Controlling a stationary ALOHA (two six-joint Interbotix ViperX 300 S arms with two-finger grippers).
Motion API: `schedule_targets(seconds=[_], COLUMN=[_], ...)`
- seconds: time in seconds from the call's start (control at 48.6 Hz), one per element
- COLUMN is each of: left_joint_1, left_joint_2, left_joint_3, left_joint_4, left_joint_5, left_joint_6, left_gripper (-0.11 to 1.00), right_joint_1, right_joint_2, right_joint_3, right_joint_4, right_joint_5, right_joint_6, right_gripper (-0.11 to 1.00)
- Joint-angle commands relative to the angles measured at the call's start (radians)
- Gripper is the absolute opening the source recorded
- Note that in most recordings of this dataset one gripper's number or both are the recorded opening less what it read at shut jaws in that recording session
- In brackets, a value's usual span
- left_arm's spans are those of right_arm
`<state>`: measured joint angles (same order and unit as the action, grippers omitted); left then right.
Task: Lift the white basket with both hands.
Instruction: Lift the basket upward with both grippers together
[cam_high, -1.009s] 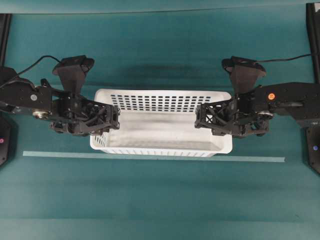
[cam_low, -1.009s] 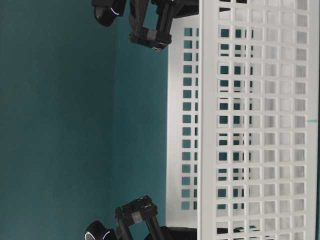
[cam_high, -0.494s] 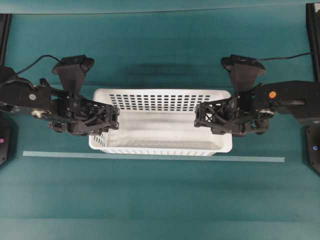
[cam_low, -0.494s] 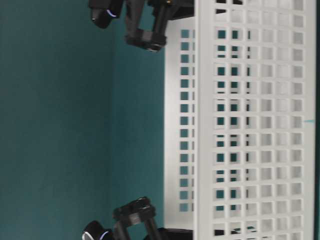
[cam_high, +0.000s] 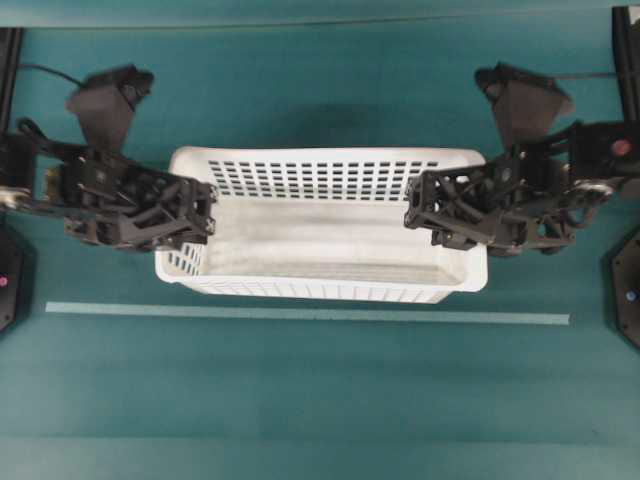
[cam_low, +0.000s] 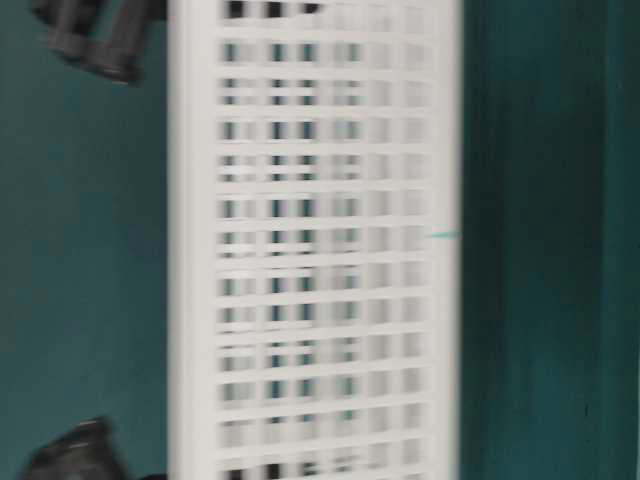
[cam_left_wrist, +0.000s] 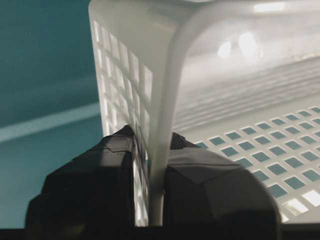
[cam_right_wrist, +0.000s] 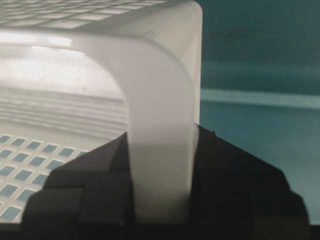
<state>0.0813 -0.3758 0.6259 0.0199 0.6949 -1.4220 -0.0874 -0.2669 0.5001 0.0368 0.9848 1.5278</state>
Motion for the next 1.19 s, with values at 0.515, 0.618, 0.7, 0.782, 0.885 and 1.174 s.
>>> schedule_targets(seconds=[0.515, 0.618, 0.7, 0.782, 0.885, 1.174], left_joint_1=[0.008, 0.011, 0.014, 0.014, 0.012, -0.006], left_joint_2=[-0.078, -0.080, -0.091, -0.104, -0.110, -0.071], left_joint_3=[-0.351, -0.391, -0.420, -0.443, -0.474, -0.595], left_joint_4=[0.002, 0.003, 0.003, 0.003, 0.003, 0.003], left_joint_5=[0.313, 0.334, 0.339, 0.342, 0.359, 0.364], left_joint_6=[0.061, 0.072, 0.083, 0.095, 0.091, 0.083], left_gripper=[0.03, 0.03, 0.03, 0.03, 0.03, 0.03], right_joint_1=[0.000, 0.000, -0.002, -0.002, -0.002, -0.003], right_joint_2=[-0.017, -0.021, -0.026, -0.023, -0.009, 0.064], right_joint_3=[-0.299, -0.364, -0.420, -0.480, -0.545, -0.698], right_joint_4=[0.057, 0.061, 0.063, 0.061, 0.063, 0.061], right_joint_5=[0.350, 0.385, 0.408, 0.449, 0.517, 0.703], right_joint_6=[-0.084, -0.121, -0.143, -0.147, -0.143, -0.147], right_gripper=[0.20, 0.20, 0.20, 0.20, 0.20, 0.20])
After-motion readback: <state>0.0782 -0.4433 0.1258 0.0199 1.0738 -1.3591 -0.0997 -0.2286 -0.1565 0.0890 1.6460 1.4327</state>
